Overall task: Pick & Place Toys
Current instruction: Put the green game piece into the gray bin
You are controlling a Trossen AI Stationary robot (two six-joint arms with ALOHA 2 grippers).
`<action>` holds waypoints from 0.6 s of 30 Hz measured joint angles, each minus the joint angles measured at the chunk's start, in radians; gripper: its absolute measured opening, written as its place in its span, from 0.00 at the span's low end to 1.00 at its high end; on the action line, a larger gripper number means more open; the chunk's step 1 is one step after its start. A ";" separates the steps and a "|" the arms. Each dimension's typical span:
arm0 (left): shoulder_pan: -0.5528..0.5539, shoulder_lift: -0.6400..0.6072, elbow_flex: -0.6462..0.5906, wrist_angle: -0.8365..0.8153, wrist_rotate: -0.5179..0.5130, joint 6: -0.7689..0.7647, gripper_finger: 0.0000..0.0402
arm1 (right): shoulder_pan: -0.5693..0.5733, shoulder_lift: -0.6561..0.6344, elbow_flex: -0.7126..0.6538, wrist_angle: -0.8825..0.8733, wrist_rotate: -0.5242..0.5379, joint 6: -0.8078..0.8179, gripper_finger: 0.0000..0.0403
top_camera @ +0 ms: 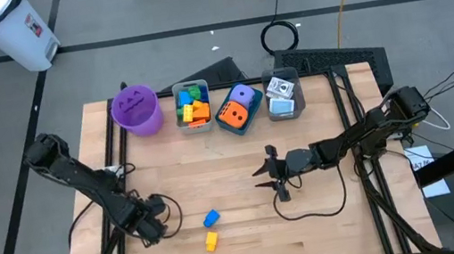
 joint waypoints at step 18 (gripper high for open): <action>0.020 0.000 -0.109 0.129 0.022 0.005 0.61 | 0.000 0.000 0.000 0.000 0.000 0.000 0.39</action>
